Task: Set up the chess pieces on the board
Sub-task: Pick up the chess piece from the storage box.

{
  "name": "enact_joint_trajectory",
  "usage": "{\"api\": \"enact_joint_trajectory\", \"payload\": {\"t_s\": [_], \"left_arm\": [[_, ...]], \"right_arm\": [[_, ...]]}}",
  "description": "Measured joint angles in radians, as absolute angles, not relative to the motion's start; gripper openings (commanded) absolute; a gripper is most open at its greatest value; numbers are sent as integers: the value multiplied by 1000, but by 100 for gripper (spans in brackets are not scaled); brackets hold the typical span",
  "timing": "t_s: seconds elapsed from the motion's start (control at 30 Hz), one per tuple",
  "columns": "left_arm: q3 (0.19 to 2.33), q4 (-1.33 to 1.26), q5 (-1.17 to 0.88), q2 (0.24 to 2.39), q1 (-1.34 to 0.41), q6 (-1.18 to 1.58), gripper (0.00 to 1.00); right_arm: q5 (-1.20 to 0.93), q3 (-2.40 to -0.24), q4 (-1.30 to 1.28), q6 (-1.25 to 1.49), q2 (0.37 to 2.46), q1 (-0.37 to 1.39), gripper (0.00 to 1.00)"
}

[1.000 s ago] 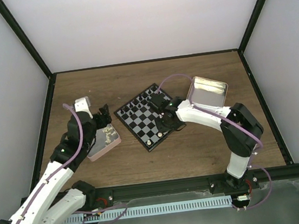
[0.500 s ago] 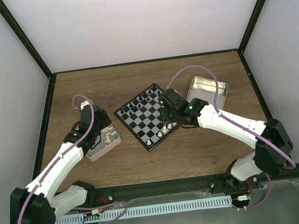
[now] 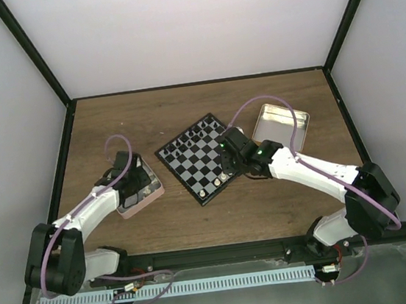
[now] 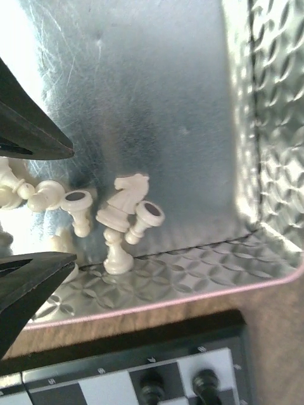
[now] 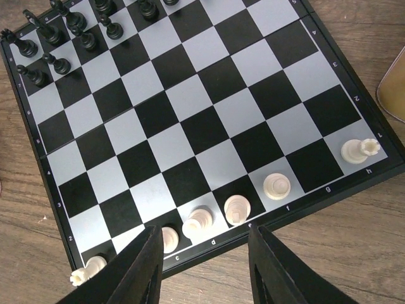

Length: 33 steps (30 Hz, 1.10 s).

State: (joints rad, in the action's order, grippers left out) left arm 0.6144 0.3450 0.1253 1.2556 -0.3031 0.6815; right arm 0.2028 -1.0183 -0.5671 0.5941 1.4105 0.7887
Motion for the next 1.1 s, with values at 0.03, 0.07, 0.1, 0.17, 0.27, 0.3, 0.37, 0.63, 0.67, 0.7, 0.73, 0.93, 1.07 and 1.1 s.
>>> {"api": "enact_joint_trajectory", "payload": {"t_s": [0.03,0.07,0.1,0.17,0.27,0.3,0.37,0.63,0.67,0.7,0.73,0.93,1.07,1.1], "left_arm": [[612,344,114,1268,-302,682,36],[611,343,101,1283,-301,682,34],[611,340,94,1295,-301,682,31],[611,331,71,1329,-301,678,26],[606,319,51,1359,-300,680,23],[605,316,46,1369,-300,678,22],[605,306,43,1386,-300,677,21],[606,283,72,1390,-299,668,9],[606,286,82,1386,-299,667,9],[606,289,94,1379,-299,665,8],[606,291,102,1373,-299,663,8],[606,319,145,1290,-299,653,8],[610,337,151,1250,-299,650,8],[612,343,149,1239,-299,649,8]], "right_arm": [[204,-1016,-564,593,1411,789,38],[204,-1013,-562,591,1411,789,38],[204,-1012,-559,591,1411,789,38],[206,-1012,-551,591,1411,789,38],[207,-1012,-542,587,1411,789,38],[207,-1012,-539,587,1411,789,38],[207,-1012,-536,587,1411,789,38],[208,-1012,-536,587,1411,789,38],[210,-1012,-536,587,1411,789,38],[210,-1012,-536,587,1411,789,38],[210,-1012,-536,587,1411,789,38],[212,-1012,-534,588,1411,789,38],[222,-1010,-528,594,1408,789,38],[228,-1008,-525,597,1403,789,38]]}}
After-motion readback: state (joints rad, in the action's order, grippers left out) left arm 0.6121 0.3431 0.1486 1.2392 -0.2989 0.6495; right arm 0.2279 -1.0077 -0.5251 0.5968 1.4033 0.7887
